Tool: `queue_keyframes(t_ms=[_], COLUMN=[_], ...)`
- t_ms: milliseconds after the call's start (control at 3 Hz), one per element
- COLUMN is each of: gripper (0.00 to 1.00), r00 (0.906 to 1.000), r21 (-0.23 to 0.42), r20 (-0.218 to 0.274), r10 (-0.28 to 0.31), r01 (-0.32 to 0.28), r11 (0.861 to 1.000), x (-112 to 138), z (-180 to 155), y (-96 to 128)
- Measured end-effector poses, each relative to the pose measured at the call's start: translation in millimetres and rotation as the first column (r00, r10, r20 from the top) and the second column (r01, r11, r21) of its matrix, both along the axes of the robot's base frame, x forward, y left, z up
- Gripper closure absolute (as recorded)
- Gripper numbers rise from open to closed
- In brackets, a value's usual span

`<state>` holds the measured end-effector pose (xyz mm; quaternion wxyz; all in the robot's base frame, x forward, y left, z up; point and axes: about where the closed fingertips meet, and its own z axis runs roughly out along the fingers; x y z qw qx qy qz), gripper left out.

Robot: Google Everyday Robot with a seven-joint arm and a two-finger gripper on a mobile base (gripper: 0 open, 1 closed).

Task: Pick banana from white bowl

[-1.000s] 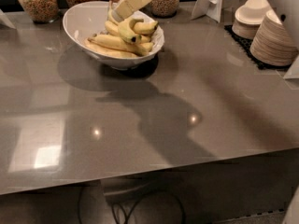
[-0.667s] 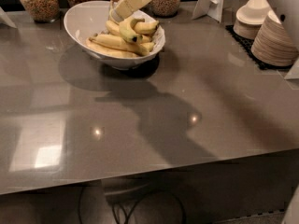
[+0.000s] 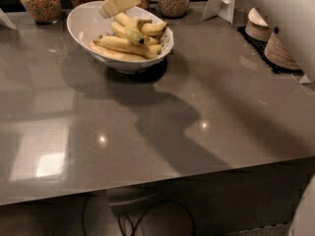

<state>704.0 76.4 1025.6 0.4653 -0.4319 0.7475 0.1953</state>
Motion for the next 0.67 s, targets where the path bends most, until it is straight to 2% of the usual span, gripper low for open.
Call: queue_keyframes(t_ms=[333,667], gripper=[0.0,0.0], r00=[0.9966,0.9821], r21=[0.082,0.105], r20=[-0.053,-0.119], r10=[-0.064,-0.146], r01=[0.068,0.159], r11=[0.994,0.982], x=[10.5,17.5], z=[-8.2,-21.0], y=[11.8,11.7])
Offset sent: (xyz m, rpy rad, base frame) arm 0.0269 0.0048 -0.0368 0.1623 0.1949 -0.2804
